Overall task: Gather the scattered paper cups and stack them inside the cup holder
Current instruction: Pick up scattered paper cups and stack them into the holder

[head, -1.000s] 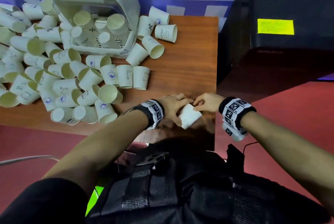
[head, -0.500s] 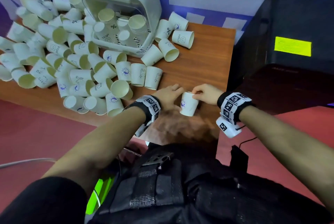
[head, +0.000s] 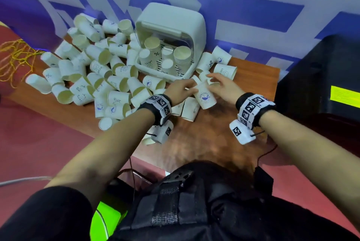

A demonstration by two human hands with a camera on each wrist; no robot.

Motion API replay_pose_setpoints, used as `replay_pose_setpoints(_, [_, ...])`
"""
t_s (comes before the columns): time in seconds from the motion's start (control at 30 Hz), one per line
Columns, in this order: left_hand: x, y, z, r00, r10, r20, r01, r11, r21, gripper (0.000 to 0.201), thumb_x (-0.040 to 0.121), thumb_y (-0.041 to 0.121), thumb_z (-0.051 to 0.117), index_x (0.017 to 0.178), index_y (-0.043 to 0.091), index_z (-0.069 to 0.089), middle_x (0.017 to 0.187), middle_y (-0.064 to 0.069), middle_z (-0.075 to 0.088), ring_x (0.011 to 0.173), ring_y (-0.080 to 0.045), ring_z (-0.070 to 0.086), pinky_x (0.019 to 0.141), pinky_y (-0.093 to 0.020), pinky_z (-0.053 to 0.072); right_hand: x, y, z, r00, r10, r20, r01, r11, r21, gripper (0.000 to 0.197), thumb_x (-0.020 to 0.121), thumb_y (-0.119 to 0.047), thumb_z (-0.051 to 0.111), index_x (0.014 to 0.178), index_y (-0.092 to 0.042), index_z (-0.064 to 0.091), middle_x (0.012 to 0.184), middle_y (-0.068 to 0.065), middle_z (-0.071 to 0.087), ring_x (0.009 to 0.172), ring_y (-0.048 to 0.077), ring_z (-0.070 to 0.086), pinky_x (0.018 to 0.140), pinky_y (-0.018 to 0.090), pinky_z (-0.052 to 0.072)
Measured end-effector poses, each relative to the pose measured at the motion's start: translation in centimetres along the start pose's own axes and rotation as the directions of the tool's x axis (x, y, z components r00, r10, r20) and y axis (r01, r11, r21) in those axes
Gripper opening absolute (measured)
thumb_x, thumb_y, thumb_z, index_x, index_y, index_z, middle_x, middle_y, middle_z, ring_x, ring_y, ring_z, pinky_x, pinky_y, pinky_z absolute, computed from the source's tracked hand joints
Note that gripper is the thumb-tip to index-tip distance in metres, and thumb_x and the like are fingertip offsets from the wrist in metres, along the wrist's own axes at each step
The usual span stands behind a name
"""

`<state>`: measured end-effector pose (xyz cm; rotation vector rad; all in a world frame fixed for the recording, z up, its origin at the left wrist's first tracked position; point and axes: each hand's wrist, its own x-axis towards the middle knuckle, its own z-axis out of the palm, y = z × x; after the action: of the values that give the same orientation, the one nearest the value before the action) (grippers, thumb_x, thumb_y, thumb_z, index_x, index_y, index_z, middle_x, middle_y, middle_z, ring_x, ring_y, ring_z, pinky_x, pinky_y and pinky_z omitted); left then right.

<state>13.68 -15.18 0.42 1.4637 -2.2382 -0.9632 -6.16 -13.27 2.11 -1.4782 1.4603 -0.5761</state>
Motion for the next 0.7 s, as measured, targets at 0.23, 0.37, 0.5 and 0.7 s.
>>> replay_pose_setpoints(0.23, [1.3,-3.1,-4.0,0.983,-0.111,-0.149,0.074,0.969,-0.236,0.010,0.093,0.019,0.060,0.085,0.013,0.057,0.073,0.003,0.057,0.065,-0.002,0.051,0.060,-0.013,0.038,3.5,-2.7,2.6,0.996,-0.042,-0.078,0.035,0.995,-0.089,0.048,0.088,-0.024,0.065,0.132,-0.018,0.048,0.124,0.003,0.055,0.104,0.013,0.050,0.087,0.023,0.039])
replay_pose_setpoints(0.37, [2.3,-5.2,-6.4,0.973,-0.058,-0.221,0.024,0.988,-0.154,0.014,0.093,0.023,0.060,0.086,0.012,0.059,0.083,-0.001,0.065,0.081,-0.017,0.059,0.074,-0.024,0.043,5.7,-3.8,3.7,0.991,-0.071,-0.116,0.058,0.993,-0.107,0.057,0.088,-0.016,0.063,0.140,-0.021,0.040,0.132,0.006,0.052,0.115,0.019,0.051,0.094,0.027,0.042])
replay_pose_setpoints(0.5, [3.4,-6.7,-8.9,0.962,0.136,-0.235,-0.137,0.990,0.009,0.023,0.096,0.030,0.054,0.093,0.009,0.063,0.090,-0.004,0.067,0.085,-0.020,0.060,0.079,-0.037,0.049,8.0,-5.6,4.8,0.979,-0.170,-0.117,0.150,0.976,-0.161,0.068,0.090,-0.012,0.056,0.146,-0.038,0.028,0.136,0.003,0.046,0.119,0.014,0.048,0.100,0.028,0.041])
replay_pose_setpoints(0.7, [6.2,-8.9,-11.8,0.895,0.388,-0.220,-0.351,0.917,0.188,0.018,0.092,0.022,0.058,0.091,0.008,0.069,0.092,-0.008,0.067,0.093,-0.027,0.058,0.081,-0.032,0.043,11.2,-8.1,6.0,0.936,-0.263,-0.233,0.213,0.952,-0.219,0.040,0.091,-0.007,0.053,0.129,-0.019,0.055,0.128,0.005,0.053,0.116,0.012,0.049,0.091,0.006,0.030])
